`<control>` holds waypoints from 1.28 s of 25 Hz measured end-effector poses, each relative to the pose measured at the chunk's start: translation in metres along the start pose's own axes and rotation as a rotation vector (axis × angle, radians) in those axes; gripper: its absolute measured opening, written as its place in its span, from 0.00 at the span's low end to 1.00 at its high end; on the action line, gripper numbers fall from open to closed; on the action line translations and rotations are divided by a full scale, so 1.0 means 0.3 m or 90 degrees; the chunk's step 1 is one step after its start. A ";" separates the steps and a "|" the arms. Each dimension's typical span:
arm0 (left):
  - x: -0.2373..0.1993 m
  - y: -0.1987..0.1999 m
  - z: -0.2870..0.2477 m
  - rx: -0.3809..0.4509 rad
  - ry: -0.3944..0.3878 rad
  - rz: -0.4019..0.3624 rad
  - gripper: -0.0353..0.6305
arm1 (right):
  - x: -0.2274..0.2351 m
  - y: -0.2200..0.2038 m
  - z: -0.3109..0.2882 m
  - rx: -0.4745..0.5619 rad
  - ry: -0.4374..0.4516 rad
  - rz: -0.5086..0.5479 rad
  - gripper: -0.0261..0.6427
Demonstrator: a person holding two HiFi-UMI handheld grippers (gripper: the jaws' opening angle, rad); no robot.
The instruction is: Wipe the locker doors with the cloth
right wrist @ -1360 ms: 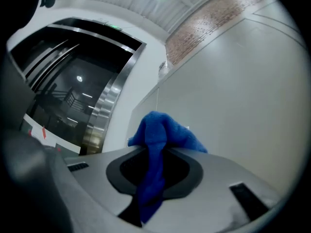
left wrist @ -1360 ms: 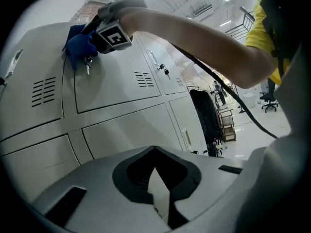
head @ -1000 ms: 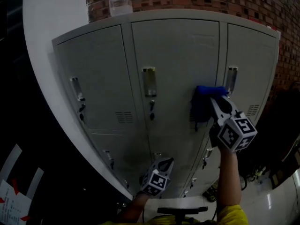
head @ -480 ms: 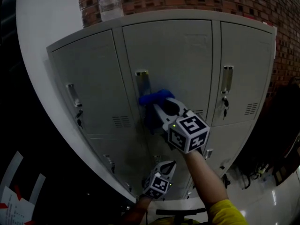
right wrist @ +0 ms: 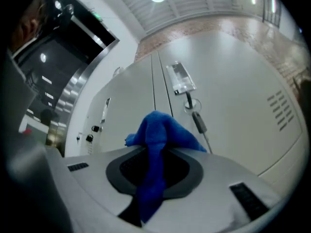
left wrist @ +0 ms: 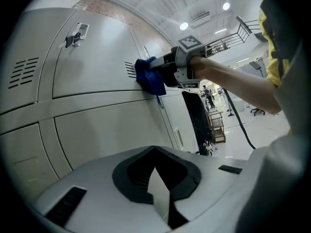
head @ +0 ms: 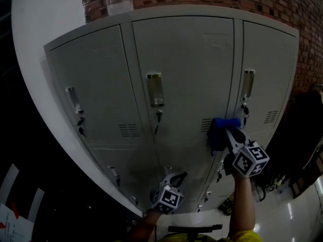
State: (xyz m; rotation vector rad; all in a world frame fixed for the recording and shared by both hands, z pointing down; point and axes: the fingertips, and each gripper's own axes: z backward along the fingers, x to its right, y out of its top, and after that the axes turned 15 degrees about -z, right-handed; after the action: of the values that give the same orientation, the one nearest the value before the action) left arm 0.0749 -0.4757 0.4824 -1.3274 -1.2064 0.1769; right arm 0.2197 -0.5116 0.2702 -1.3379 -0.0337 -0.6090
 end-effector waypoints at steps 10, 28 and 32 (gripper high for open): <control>-0.053 -0.087 0.091 -0.036 0.041 0.011 0.06 | -0.573 -0.213 -0.303 -0.076 0.232 -0.040 0.14; -0.030 -0.177 0.148 -0.035 0.027 0.012 0.06 | -0.118 -0.700 0.246 -0.153 -0.066 0.105 0.14; 0.044 -0.161 0.196 -0.036 0.022 0.004 0.06 | -0.179 -0.779 0.314 -0.182 -0.049 0.060 0.14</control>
State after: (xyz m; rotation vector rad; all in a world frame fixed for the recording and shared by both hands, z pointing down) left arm 0.0126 -0.4444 0.5155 -1.3790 -1.1861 0.1247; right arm 0.1033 -0.4278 0.4844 -1.6293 0.0554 -0.4953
